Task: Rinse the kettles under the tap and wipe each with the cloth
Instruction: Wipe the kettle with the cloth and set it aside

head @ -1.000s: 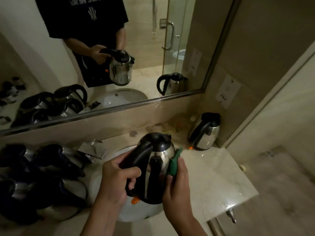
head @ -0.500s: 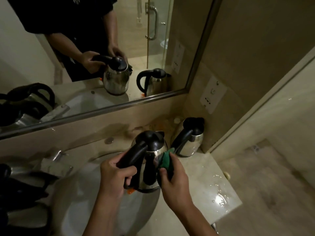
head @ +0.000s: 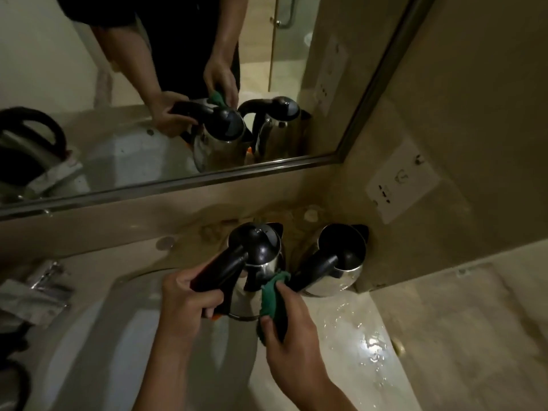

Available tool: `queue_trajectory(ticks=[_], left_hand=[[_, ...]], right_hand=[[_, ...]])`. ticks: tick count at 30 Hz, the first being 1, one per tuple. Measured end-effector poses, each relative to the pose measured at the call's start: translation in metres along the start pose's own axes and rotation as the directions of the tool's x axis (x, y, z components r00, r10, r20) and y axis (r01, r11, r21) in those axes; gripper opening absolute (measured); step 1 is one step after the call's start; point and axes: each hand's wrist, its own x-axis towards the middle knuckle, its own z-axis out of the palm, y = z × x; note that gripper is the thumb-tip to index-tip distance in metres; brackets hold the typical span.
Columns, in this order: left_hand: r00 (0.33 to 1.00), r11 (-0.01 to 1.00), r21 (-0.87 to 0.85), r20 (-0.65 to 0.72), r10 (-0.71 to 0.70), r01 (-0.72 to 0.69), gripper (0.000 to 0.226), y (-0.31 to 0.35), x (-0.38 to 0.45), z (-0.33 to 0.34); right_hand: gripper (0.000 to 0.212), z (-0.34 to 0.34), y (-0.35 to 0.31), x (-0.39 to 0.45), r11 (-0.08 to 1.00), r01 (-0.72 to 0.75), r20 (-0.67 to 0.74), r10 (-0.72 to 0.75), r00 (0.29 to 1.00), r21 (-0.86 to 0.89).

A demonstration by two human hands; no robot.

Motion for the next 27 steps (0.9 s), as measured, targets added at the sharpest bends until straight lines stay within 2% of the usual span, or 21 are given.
queue_trajectory(ticks=[4,9,12,15,24,27], left_hand=[[0.998,0.995,0.088,0.045,0.034,-0.038,0.06,-0.012,0.016,0.004],[0.994,0.98,0.197,0.106,0.005,-0.026,0.063,-0.029,0.021,0.012],[0.996,0.981,0.187,0.062,-0.065,0.052,0.067,-0.042,0.011,0.012],[0.998,0.98,0.185,0.003,-0.07,0.068,0.066,-0.047,0.006,0.017],[0.994,0.978,0.193,-0.081,-0.069,0.083,0.064,-0.058,0.002,0.019],[0.997,0.97,0.227,-0.017,-0.082,0.083,0.053,-0.05,-0.007,0.019]], right_hand=[[0.063,-0.002,0.01,0.005,0.996,-0.052,-0.021,0.054,0.998,0.076],[0.055,-0.008,0.022,0.012,0.989,-0.086,-0.169,0.106,0.98,0.122],[0.06,-0.01,0.027,0.016,0.992,-0.065,-0.208,0.087,0.974,0.111],[0.055,-0.009,0.026,0.017,0.994,-0.037,-0.228,0.06,0.972,0.102],[0.054,-0.008,0.022,0.012,0.991,-0.029,-0.19,0.054,0.98,0.13],[0.064,-0.012,0.02,0.009,0.992,-0.026,-0.161,0.046,0.986,0.127]])
